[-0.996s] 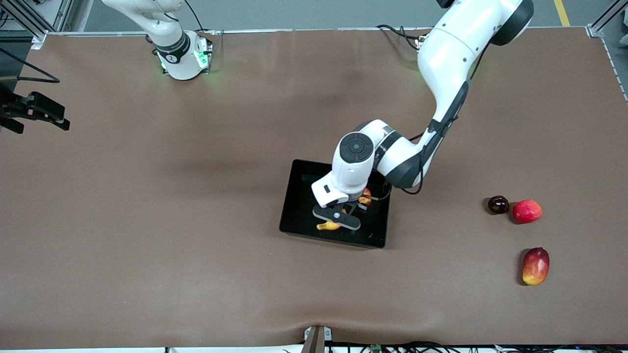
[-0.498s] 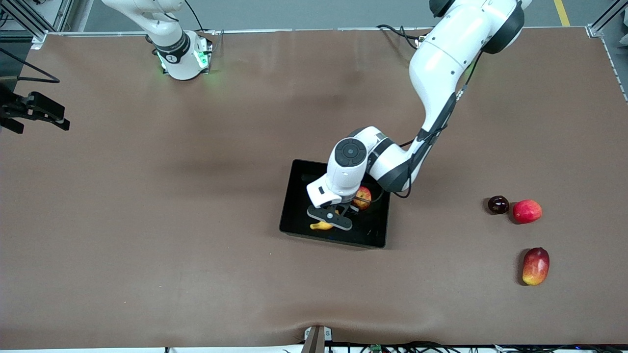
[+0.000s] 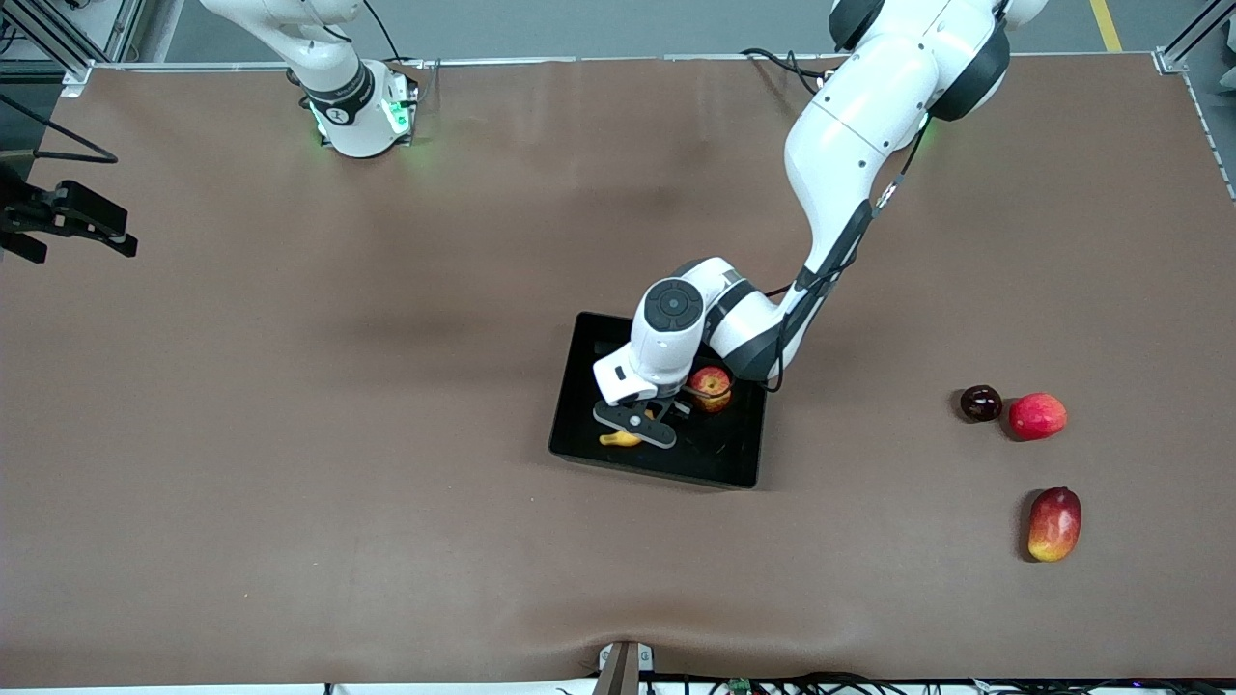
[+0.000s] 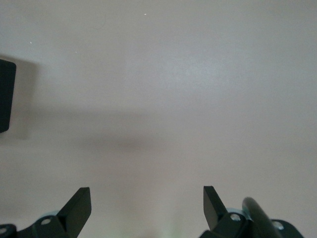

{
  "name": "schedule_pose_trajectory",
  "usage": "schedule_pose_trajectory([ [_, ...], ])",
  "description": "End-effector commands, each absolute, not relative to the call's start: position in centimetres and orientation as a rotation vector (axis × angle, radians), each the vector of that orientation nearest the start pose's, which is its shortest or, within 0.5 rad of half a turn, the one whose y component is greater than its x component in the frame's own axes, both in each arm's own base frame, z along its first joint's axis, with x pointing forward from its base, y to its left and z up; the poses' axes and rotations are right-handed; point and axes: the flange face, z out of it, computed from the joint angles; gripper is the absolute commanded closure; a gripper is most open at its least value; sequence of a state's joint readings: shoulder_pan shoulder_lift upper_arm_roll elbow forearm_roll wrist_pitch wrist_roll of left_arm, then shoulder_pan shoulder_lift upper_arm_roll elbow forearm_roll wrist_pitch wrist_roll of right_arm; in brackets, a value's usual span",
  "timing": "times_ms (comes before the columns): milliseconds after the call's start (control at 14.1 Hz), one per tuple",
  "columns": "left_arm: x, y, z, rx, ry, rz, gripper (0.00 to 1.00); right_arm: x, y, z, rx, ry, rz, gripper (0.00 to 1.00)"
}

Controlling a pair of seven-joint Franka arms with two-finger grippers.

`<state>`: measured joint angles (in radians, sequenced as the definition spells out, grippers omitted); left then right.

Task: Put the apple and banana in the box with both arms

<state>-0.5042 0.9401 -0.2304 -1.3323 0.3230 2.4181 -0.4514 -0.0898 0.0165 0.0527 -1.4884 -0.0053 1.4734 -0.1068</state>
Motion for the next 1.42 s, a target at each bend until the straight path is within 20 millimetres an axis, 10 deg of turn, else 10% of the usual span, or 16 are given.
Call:
schedule_pose_trajectory([
  [0,60.1,-46.9,19.9,-3.101,0.594,-0.347,0.0,54.2,-2.2,65.0,-3.125,-0.095,0.039,0.0],
  [356,62.7,-43.0,29.9,-3.074,0.456,-0.34,0.0,54.2,-2.2,65.1,-3.125,-0.095,0.037,0.0],
  [498,65.0,-38.1,36.6,-3.121,0.293,-0.366,0.0,54.2,-2.3,65.0,-3.125,-0.093,0.039,0.0],
  [854,67.5,-24.8,45.7,-3.063,0.055,-0.29,0.0,54.2,-2.2,65.1,-3.125,-0.098,0.037,0.0],
  [1351,64.4,-9.8,56.2,-3.044,-0.04,-0.138,0.0,54.2,-2.2,65.1,-3.125,-0.093,0.037,0.0],
])
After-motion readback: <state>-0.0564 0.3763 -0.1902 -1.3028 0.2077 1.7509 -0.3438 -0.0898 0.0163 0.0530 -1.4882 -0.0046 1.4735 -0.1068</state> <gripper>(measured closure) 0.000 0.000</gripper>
